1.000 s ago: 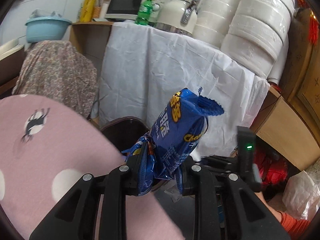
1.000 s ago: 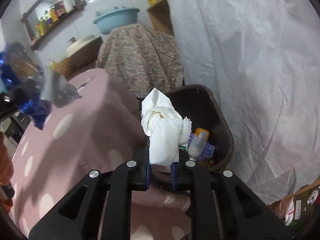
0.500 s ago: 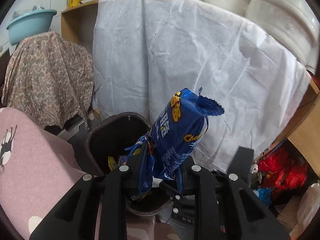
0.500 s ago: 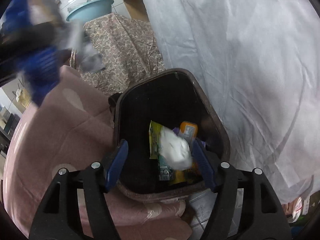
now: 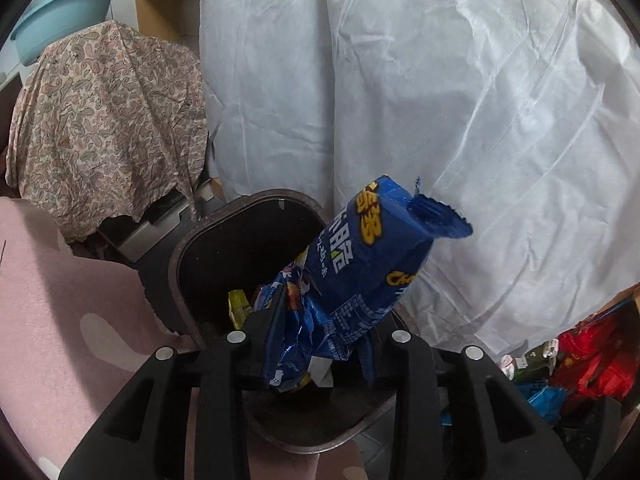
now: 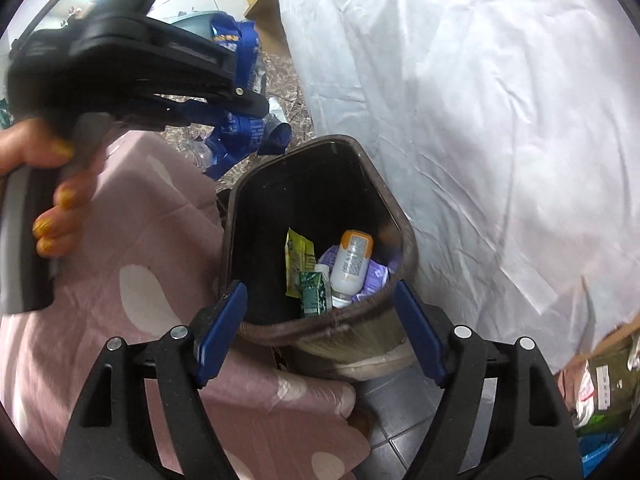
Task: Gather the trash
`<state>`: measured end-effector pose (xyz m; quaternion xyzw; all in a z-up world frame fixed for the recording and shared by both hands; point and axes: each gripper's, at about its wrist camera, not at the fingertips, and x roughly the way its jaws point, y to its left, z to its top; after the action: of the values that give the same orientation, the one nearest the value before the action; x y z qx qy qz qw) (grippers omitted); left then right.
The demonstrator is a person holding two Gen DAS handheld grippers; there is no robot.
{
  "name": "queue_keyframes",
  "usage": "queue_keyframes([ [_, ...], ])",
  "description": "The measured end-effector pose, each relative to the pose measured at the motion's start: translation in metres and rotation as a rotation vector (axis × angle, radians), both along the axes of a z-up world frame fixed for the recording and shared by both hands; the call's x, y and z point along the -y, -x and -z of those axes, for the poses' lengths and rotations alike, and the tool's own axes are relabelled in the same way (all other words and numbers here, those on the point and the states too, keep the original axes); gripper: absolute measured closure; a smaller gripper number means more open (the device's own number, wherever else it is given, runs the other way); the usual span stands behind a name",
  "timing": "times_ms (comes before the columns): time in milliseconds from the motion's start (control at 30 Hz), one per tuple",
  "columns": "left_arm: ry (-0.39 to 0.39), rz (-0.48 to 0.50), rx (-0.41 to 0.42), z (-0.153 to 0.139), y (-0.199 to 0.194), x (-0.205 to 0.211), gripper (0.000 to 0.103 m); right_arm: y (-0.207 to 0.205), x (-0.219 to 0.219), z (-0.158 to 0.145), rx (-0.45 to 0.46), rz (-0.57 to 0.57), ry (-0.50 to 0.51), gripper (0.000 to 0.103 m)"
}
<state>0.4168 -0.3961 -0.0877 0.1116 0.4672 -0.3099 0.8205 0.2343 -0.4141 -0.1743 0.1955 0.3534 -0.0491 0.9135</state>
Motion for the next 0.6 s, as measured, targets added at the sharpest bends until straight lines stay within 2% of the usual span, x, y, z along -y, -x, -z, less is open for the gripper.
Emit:
queue_keyframes([
  [133, -0.030, 0.001, 0.011, 0.004, 0.002, 0.008, 0.063, 0.015, 0.000, -0.001, 0.003, 0.013, -0.011, 0.027],
  [200, -0.043, -0.011, 0.029, 0.004, 0.002, 0.010, 0.041, 0.022, 0.001, -0.001, 0.003, 0.017, -0.013, 0.026],
  [267, -0.049, -0.030, 0.048, 0.002, 0.002, 0.010, 0.033, 0.026, 0.002, -0.002, 0.003, 0.020, -0.016, 0.025],
  [467, -0.037, -0.011, 0.057, -0.005, 0.007, 0.007, 0.022, 0.038, 0.003, -0.006, 0.015, 0.031, -0.016, 0.025],
  [600, -0.035, -0.015, 0.068, -0.011, 0.010, 0.003, 0.021, 0.043, 0.006, -0.009, 0.029, 0.047, -0.025, 0.025],
])
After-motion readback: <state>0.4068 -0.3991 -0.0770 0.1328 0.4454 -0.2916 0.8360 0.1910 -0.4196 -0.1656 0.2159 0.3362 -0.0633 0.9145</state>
